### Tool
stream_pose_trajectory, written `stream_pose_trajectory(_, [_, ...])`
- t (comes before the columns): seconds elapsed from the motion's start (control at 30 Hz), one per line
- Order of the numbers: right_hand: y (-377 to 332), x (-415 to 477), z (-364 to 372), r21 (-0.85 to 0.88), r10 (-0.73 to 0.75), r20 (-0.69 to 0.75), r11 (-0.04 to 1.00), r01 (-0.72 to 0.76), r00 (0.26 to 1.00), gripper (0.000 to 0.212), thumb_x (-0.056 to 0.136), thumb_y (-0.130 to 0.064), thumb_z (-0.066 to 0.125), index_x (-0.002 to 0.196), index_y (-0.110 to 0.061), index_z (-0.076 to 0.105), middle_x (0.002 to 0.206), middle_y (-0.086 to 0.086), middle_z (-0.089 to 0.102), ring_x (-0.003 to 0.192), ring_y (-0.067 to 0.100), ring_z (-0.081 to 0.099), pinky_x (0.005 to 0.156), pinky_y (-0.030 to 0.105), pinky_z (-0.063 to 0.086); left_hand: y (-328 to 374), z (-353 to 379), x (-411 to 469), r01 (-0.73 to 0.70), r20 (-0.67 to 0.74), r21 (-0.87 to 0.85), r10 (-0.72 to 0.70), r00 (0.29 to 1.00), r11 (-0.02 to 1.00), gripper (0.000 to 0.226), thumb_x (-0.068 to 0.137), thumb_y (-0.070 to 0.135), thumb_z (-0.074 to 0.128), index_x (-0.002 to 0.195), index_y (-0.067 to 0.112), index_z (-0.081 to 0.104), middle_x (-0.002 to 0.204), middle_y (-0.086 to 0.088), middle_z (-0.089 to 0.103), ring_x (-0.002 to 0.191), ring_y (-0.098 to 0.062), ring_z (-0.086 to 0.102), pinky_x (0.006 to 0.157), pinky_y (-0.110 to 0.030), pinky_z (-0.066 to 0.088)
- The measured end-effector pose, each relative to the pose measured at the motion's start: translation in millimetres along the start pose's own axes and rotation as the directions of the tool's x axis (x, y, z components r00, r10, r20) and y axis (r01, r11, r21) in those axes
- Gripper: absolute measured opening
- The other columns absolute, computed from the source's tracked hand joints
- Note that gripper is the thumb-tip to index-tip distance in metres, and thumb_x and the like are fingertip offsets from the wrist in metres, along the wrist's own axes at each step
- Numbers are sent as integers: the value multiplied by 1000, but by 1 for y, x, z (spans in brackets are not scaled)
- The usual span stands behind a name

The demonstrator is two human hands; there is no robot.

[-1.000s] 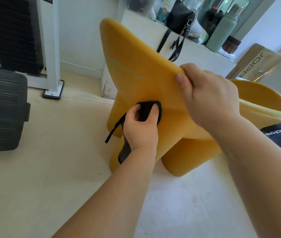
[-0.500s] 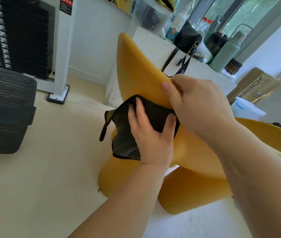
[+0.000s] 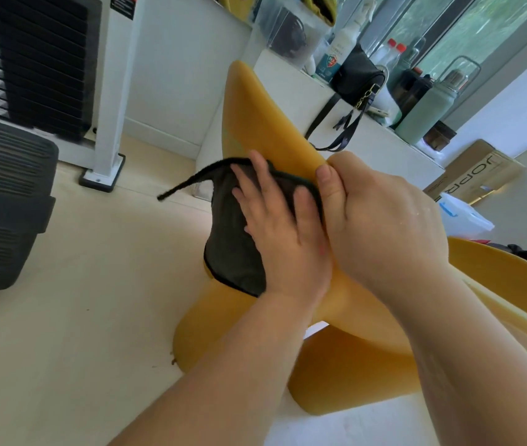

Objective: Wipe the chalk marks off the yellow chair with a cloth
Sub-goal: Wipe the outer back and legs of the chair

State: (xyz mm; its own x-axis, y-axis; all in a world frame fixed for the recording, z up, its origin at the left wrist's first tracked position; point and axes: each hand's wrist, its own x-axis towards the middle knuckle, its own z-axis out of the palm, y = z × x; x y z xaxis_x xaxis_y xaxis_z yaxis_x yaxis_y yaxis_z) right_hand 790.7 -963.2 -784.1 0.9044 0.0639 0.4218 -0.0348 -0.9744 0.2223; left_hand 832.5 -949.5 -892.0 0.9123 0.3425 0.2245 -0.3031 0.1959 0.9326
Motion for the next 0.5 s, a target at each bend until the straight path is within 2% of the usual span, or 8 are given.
stream_pose_trajectory(0.1, [2, -2, -2, 7, 0, 6, 1000, 0, 1000, 44, 104, -55, 20, 97, -26, 53, 64, -7, 51, 57, 11, 47, 51, 29, 33, 7, 9, -39, 28, 104, 76, -36, 994, 997, 82, 100, 57, 39, 149, 44, -26, 164, 12, -28, 153, -18, -19, 124, -46, -5])
stream_pose_trajectory(0.17, [3, -4, -2, 20, -2, 9, 1000, 2, 1000, 46, 103, -55, 20, 96, -26, 54, 65, -6, 53, 58, 14, 49, 52, 31, 36, 5, 8, -36, 26, 81, 42, -30, 996, 999, 84, 101, 53, 44, 146, 51, -27, 163, 12, -28, 154, -17, -16, 125, -46, -2])
stream_pose_trajectory(0.27, [4, -6, -5, 46, 5, 20, 999, -6, 1000, 48, 102, -55, 20, 98, -25, 57, 67, -4, 54, 63, 21, 52, 55, 36, 39, -4, -4, 5, -41, -17, 45, 42, 999, 998, 67, 104, 49, 27, 159, 31, -7, 169, 0, -8, 155, -17, -4, 126, -39, 1])
stream_pose_trajectory(0.3, [4, -8, -6, 45, 2, 27, 999, -3, 1000, 49, 102, -56, 19, 100, -25, 57, 68, -3, 55, 64, 22, 53, 58, 37, 41, -9, -9, 26, -2, -24, -3, 2, 1000, 1000, 64, 104, 49, 26, 160, 30, 2, 169, 1, -3, 154, -15, 1, 126, -39, 3])
stream_pose_trajectory(0.33, [5, -10, -7, 48, -3, 36, 999, 1, 999, 50, 101, -56, 18, 102, -26, 57, 68, -4, 55, 65, 22, 53, 59, 37, 43, -14, -17, 46, 81, -4, -92, -81, 997, 992, 63, 102, 55, 27, 159, 37, 6, 169, 4, 3, 154, -14, 7, 126, -41, 7])
stream_pose_trajectory(0.4, [4, -14, -10, 62, -16, 47, 998, 13, 999, 51, 100, -57, 16, 104, -28, 57, 68, -6, 55, 63, 16, 51, 56, 33, 41, -21, -32, 78, 282, 105, -277, -263, 959, 919, 67, 85, 80, 31, 146, 65, 8, 167, 13, 12, 151, -17, 21, 122, -52, 21])
stream_pose_trajectory(0.43, [4, -16, -11, 67, -22, 50, 998, 18, 999, 51, 100, -58, 15, 104, -29, 57, 67, -7, 54, 62, 12, 50, 55, 30, 40, -23, -38, 85, 337, 146, -309, -306, 941, 889, 69, 76, 89, 33, 139, 75, 9, 166, 16, 14, 150, -17, 24, 119, -55, 25])
stream_pose_trajectory(0.5, [5, -17, -15, 92, -26, 75, 996, 19, 997, 50, 99, -59, 15, 104, -30, 56, 67, -7, 54, 63, 12, 51, 56, 31, 42, -25, -41, 80, 332, 143, -306, -302, 943, 892, 75, 74, 92, 32, 141, 72, 6, 166, 20, 10, 151, -15, 21, 120, -56, 24])
